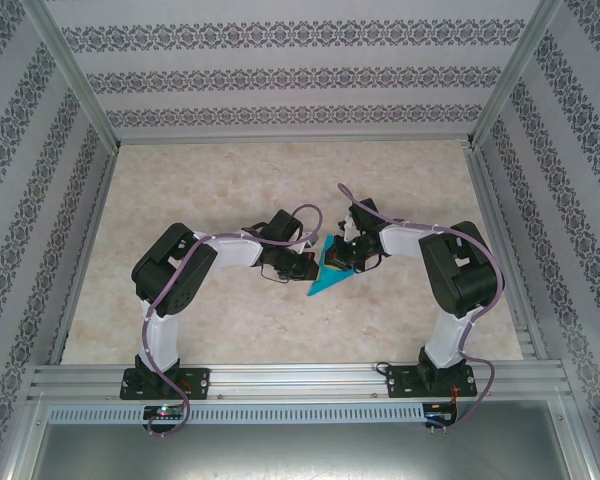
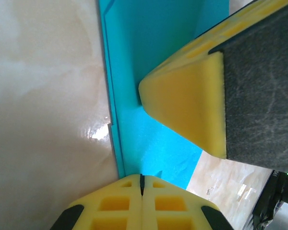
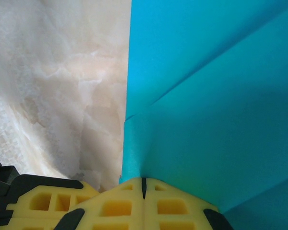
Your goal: Fold a paper plane with a square sheet of paper (pick it up from the middle)
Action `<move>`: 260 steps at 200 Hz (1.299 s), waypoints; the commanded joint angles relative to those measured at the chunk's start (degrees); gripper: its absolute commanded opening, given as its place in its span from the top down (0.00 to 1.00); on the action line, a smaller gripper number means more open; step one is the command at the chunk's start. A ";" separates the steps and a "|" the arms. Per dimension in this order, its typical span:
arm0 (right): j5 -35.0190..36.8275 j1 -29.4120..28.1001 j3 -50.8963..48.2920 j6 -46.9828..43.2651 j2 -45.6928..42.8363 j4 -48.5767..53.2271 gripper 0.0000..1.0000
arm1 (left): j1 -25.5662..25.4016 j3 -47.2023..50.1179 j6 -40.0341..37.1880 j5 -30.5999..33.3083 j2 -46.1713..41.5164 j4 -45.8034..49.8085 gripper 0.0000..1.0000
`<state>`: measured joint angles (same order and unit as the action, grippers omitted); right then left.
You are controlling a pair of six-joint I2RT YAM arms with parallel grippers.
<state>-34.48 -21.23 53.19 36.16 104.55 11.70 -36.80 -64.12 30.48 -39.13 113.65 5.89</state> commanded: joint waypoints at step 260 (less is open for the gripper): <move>0.67 -5.93 -2.04 8.57 3.73 -6.09 1.00 | 2.47 4.69 3.50 0.63 -3.85 -1.49 1.00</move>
<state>-35.77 -26.15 51.57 44.69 105.71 3.14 -34.37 -57.01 35.18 -38.94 108.16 2.02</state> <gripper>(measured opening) 0.040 0.064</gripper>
